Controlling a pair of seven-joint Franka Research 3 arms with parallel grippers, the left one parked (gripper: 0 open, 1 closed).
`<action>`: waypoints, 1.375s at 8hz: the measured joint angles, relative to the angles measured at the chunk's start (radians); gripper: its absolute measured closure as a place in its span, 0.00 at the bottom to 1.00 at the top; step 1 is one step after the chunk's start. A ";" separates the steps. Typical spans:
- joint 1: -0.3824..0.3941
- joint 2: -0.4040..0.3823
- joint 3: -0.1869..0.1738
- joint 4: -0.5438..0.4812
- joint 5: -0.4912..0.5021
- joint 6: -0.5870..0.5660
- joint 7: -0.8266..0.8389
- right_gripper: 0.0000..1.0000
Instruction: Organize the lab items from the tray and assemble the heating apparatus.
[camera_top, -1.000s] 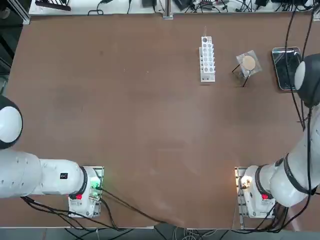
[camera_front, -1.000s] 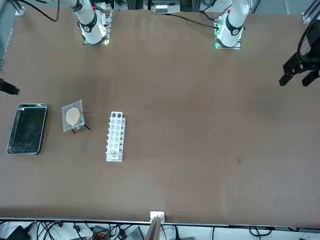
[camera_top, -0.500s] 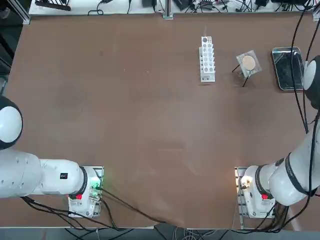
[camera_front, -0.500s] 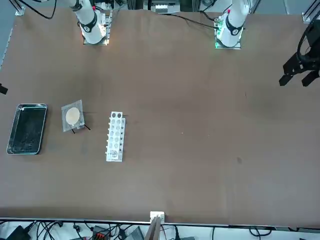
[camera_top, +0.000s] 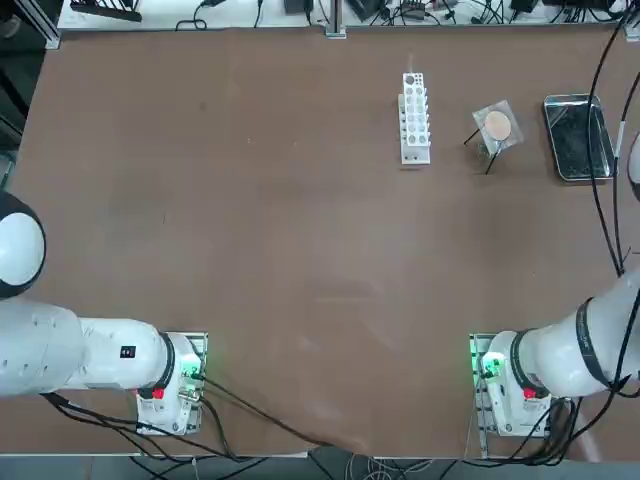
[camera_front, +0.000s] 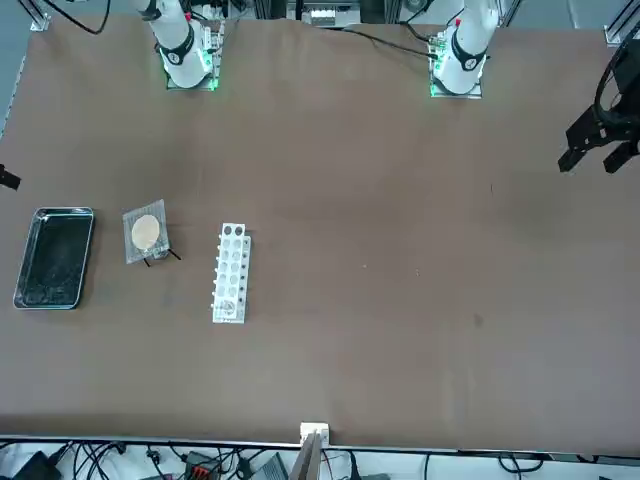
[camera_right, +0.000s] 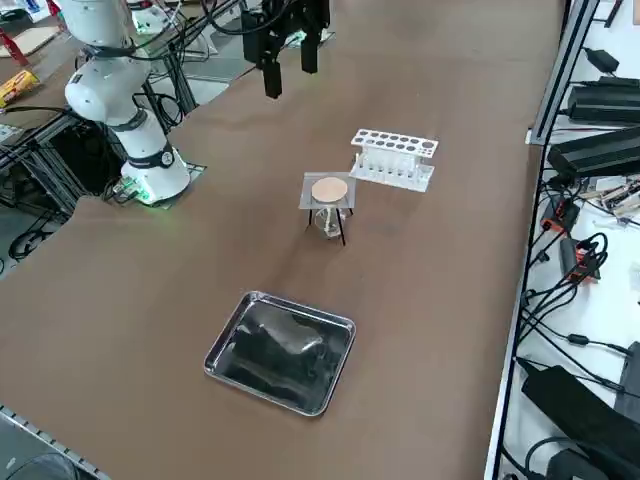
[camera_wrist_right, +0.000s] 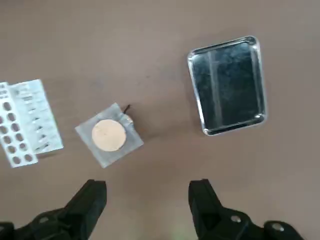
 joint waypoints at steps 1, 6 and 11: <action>-0.073 -0.033 0.086 -0.026 -0.001 0.001 0.000 0.00; -0.225 -0.239 0.374 -0.294 -0.080 0.130 0.002 0.00; -0.232 -0.332 0.453 -0.420 -0.109 0.187 0.000 0.00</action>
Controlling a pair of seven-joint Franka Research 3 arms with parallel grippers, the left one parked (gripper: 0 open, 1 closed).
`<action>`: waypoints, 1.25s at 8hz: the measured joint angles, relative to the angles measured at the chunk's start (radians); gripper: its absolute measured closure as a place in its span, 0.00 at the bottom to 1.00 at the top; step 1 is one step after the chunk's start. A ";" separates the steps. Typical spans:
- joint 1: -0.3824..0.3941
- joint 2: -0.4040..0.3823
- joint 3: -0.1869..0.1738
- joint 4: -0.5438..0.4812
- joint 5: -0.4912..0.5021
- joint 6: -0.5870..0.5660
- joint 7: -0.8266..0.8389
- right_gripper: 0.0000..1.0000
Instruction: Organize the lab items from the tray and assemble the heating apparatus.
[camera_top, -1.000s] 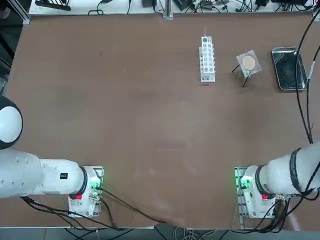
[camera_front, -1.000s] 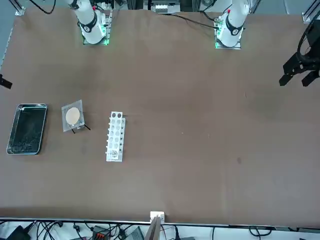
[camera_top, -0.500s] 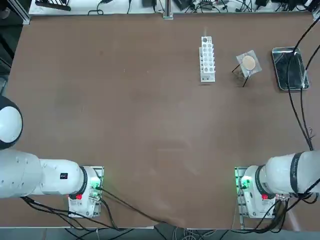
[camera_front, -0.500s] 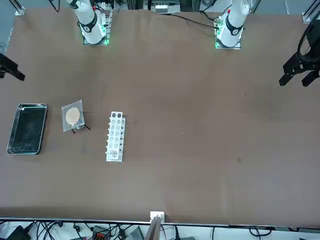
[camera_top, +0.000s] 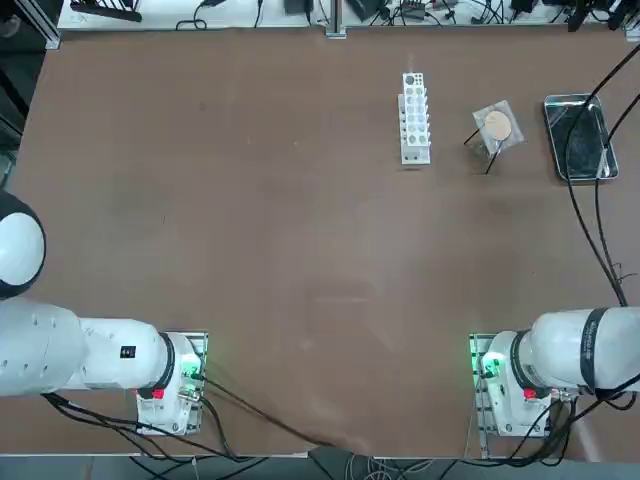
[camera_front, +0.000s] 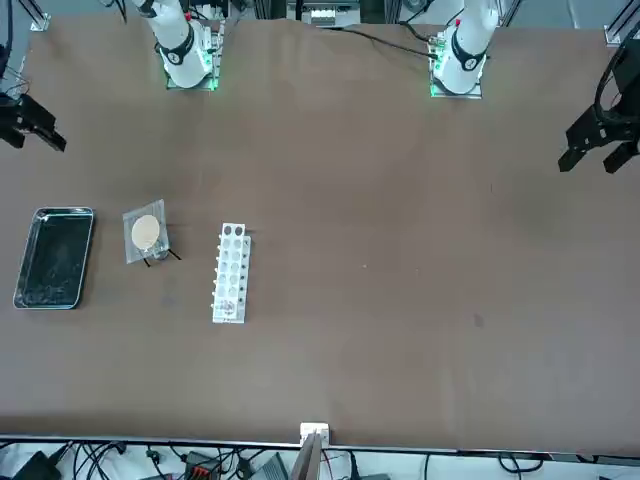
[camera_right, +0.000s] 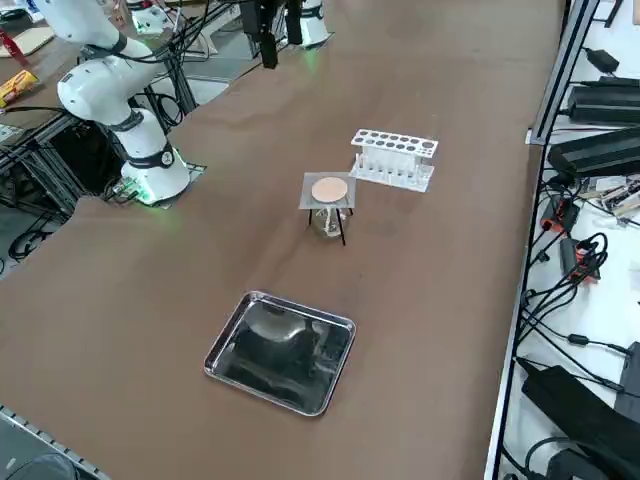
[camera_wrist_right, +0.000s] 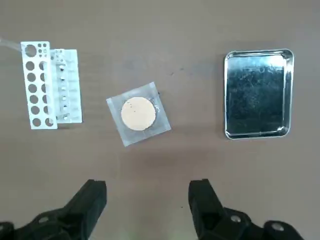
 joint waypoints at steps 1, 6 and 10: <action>0.008 0.000 0.007 -0.001 -0.001 0.002 0.000 0.00; 0.067 -0.005 0.009 -0.002 0.000 0.005 0.002 0.00; 0.137 -0.007 -0.039 -0.003 0.026 0.010 0.022 0.00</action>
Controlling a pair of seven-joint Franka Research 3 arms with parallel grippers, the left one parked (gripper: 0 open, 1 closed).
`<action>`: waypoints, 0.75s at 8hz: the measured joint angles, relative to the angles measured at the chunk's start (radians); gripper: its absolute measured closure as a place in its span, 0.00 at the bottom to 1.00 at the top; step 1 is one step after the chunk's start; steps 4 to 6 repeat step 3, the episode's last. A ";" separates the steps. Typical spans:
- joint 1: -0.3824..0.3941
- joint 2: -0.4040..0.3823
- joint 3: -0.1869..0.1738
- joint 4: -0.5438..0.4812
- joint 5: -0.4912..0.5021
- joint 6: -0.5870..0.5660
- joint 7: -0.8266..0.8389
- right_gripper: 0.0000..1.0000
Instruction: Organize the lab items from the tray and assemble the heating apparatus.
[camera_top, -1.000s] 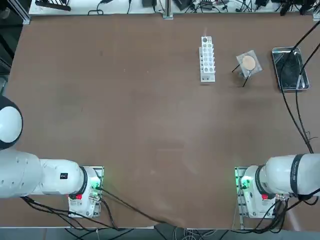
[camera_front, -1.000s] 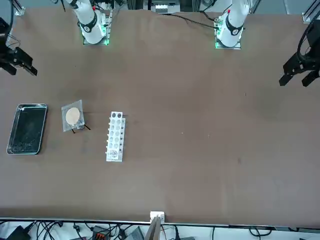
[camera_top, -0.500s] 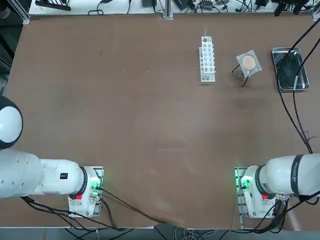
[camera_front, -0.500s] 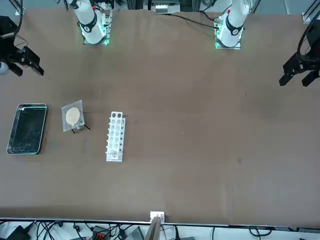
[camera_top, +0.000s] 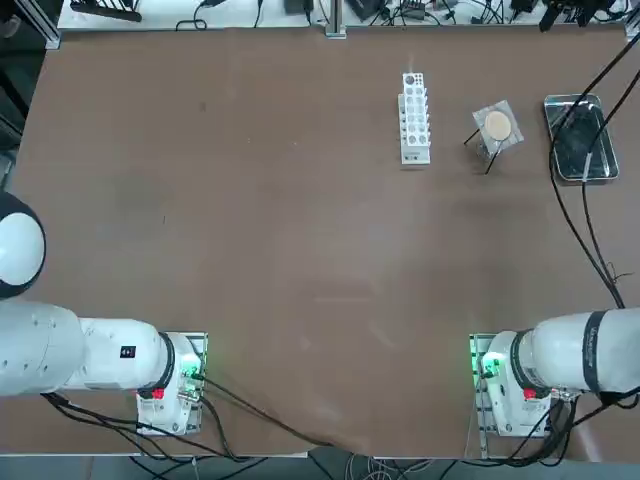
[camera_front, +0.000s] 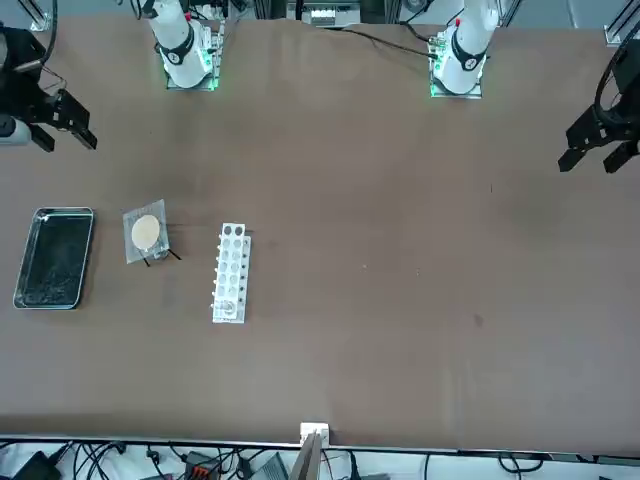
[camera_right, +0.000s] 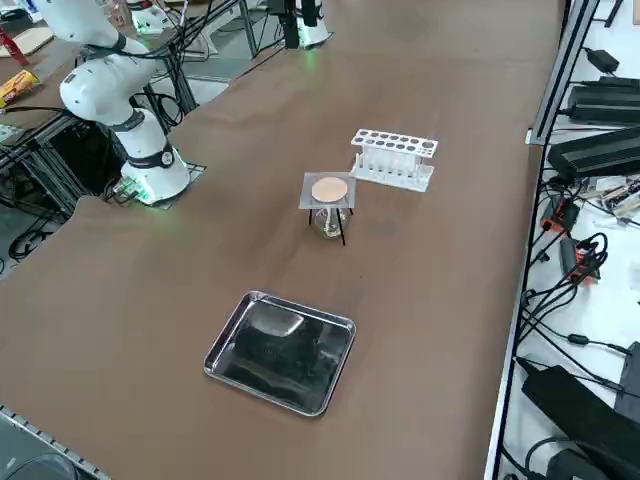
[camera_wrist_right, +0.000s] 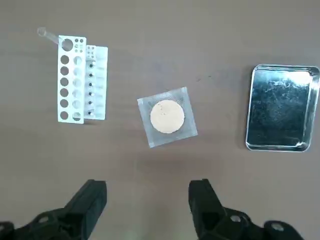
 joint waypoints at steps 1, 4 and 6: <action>0.031 0.000 -0.042 0.000 0.010 0.001 0.000 0.00; 0.055 0.000 -0.072 0.000 0.015 0.002 0.000 0.00; 0.055 0.000 -0.072 0.000 0.015 0.002 0.000 0.00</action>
